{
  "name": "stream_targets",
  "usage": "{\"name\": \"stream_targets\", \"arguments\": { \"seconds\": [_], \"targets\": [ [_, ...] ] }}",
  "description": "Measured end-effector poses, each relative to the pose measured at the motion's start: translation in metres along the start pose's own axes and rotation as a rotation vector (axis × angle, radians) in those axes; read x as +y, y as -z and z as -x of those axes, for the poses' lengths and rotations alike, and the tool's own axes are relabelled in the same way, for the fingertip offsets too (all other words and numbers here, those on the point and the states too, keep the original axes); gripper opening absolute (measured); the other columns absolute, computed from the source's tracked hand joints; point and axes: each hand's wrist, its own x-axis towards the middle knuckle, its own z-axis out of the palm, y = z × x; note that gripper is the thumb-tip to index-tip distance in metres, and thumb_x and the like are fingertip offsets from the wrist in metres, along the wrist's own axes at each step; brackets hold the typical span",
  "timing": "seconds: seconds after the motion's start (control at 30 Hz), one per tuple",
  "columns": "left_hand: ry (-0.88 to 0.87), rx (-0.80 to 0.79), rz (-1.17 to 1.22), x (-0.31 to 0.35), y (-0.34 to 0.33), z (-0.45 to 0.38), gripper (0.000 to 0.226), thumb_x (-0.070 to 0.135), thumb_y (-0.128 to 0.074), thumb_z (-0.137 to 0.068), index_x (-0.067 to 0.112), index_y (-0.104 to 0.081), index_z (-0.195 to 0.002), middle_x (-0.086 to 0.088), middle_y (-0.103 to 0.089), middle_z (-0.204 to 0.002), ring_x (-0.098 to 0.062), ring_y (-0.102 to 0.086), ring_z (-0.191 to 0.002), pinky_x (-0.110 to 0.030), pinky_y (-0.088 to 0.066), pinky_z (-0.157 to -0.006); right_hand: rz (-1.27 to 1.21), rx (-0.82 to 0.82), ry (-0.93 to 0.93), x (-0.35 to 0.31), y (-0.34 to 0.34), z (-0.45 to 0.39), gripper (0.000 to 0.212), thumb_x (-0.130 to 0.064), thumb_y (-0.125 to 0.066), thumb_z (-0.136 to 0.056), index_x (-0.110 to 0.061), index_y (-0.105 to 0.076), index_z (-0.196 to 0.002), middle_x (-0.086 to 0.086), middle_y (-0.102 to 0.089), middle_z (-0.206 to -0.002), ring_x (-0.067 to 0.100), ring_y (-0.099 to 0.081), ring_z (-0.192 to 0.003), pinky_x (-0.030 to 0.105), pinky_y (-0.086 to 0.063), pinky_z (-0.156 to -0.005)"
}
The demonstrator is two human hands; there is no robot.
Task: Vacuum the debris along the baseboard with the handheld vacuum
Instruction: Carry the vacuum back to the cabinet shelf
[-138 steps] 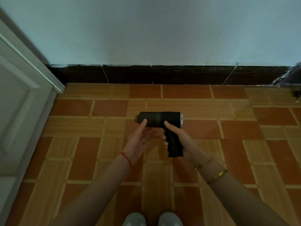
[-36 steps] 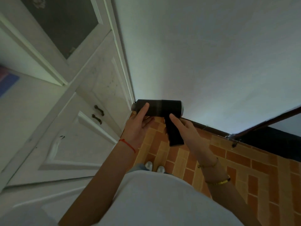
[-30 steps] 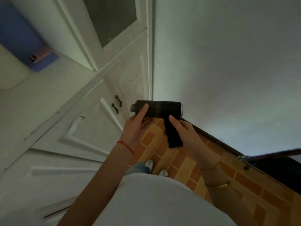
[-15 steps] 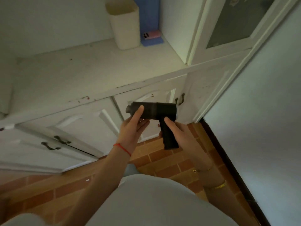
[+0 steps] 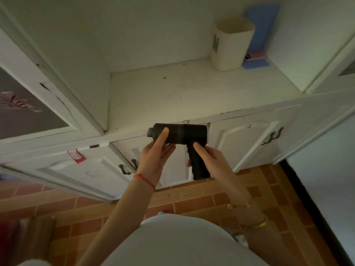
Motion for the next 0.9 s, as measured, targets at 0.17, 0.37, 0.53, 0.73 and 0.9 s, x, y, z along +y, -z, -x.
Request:
{"name": "stream_targets", "arguments": {
  "seconds": [0.17,0.37,0.53,0.73,0.9],
  "targets": [
    [-0.017,0.005,-0.001,0.034,0.049,-0.013,0.031,0.035,-0.066,-0.090,0.012,-0.063,-0.111,-0.010,-0.072,-0.116,-0.018,-0.070,-0.108,-0.031,-0.053,-0.099,0.020,0.013,0.066,-0.014,-0.053,-0.011,0.033,-0.041,-0.050,-0.097,-0.013,-0.064,-0.104,0.005,-0.074,-0.081,0.011,-0.071,-0.070,0.016,-0.053,-0.063],
    [-0.029,0.012,0.036,0.062,0.076,-0.025,0.027,0.034,-0.067,-0.091,0.014,-0.062,-0.109,-0.010,-0.072,-0.114,-0.017,-0.071,-0.106,-0.030,-0.054,-0.098,0.040,0.016,0.103,-0.030,-0.086,-0.025,0.031,-0.040,-0.051,-0.097,-0.012,-0.063,-0.105,0.000,-0.073,-0.080,0.012,-0.072,-0.073,0.018,-0.054,-0.067],
    [-0.025,0.026,0.060,0.073,0.078,-0.040,0.032,0.033,-0.069,-0.089,0.012,-0.060,-0.112,-0.012,-0.070,-0.117,-0.021,-0.068,-0.111,-0.031,-0.054,-0.098,0.069,-0.006,0.154,-0.040,-0.089,-0.041,0.033,-0.038,-0.050,-0.098,-0.009,-0.063,-0.108,0.005,-0.074,-0.083,0.011,-0.072,-0.073,0.015,-0.052,-0.065],
    [-0.007,0.037,0.154,0.093,0.065,-0.063,0.025,0.027,-0.068,-0.091,0.015,-0.057,-0.108,-0.013,-0.068,-0.118,-0.024,-0.067,-0.111,-0.036,-0.051,-0.103,0.093,-0.050,0.220,-0.064,-0.085,-0.073,0.037,-0.037,-0.050,-0.098,-0.005,-0.064,-0.107,0.006,-0.073,-0.082,0.008,-0.070,-0.070,0.013,-0.050,-0.062],
    [-0.056,0.065,0.181,0.115,0.052,-0.106,0.020,0.022,-0.066,-0.093,0.012,-0.060,-0.109,-0.014,-0.068,-0.121,-0.025,-0.067,-0.111,-0.038,-0.051,-0.104,0.090,-0.078,0.202,-0.093,-0.083,-0.124,0.040,-0.041,-0.048,-0.098,-0.006,-0.067,-0.105,0.007,-0.074,-0.086,0.009,-0.071,-0.074,0.014,-0.050,-0.064]
  ]
}}
